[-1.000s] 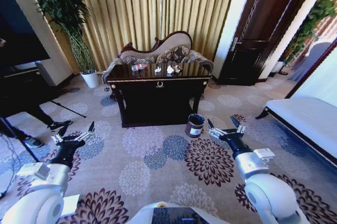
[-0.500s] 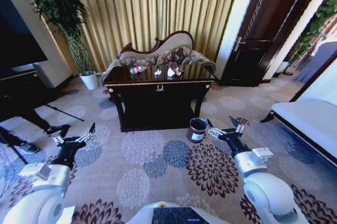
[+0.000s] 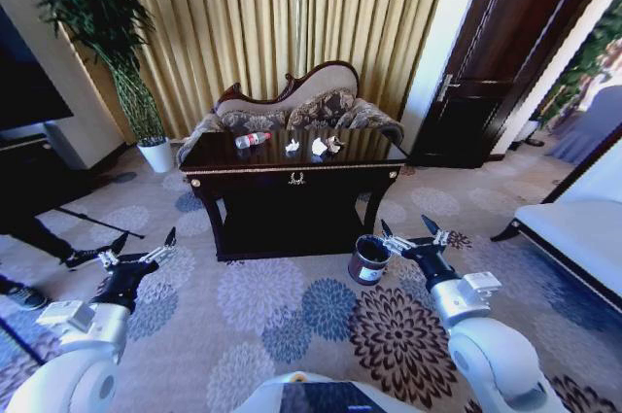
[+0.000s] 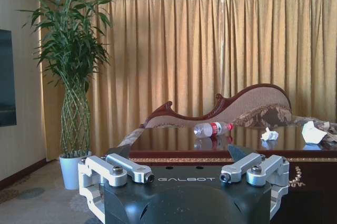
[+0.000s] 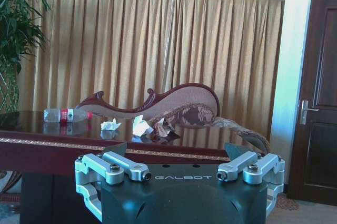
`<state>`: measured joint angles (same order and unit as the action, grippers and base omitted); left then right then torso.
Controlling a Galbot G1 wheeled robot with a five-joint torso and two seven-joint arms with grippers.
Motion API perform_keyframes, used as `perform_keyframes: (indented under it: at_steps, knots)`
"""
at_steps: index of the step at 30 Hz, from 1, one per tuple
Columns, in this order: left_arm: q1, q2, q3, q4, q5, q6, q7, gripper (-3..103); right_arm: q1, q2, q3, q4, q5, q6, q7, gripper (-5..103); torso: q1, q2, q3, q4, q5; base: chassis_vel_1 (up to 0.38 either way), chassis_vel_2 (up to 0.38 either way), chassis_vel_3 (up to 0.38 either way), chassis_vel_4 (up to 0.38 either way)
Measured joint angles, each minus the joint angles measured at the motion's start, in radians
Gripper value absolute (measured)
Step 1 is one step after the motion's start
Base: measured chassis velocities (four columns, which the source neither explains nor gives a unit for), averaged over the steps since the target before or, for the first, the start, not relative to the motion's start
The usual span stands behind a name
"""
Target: Move to the front of the table and place the trash on the table into the trash bin.
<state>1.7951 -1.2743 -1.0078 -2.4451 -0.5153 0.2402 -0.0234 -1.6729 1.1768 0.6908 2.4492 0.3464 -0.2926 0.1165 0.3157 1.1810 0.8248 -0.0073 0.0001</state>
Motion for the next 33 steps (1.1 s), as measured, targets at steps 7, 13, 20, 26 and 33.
perform_keyframes:
  at_steps: [7,13,20,26,33]
  knots:
    - [0.004,-0.003,-0.001,-0.002,0.000,-0.005,0.000,100,-0.001,0.001,-0.007,0.001,-0.003,0.003,0.000,100,0.000,0.000,0.000,-0.0004,-0.0004,-0.205,0.202,0.200,-0.214]
    - [0.009,-0.005,-0.002,-0.002,0.002,-0.014,0.003,100,-0.001,0.003,-0.011,0.000,-0.004,0.005,-0.001,100,0.000,0.000,0.000,0.0002,0.0001,-0.200,0.215,0.222,-0.201]
    - [0.011,-0.008,-0.001,-0.002,0.003,-0.016,0.007,100,-0.002,0.005,-0.011,-0.003,-0.004,0.006,-0.002,100,0.000,0.000,0.000,-0.0002,-0.0003,-0.201,0.198,0.202,-0.238]
    - [0.012,-0.011,-0.001,0.001,0.005,-0.023,0.015,100,-0.003,0.005,-0.012,-0.003,-0.005,0.006,-0.004,100,0.000,0.000,0.000,-0.0002,-0.0001,-0.226,0.237,0.227,-0.230]
    - [0.016,-0.018,-0.001,0.002,0.006,-0.030,0.019,100,-0.002,0.007,-0.014,-0.003,-0.006,0.007,-0.004,100,0.000,0.000,0.000,-0.0002,-0.0003,-0.252,0.233,0.238,-0.241]
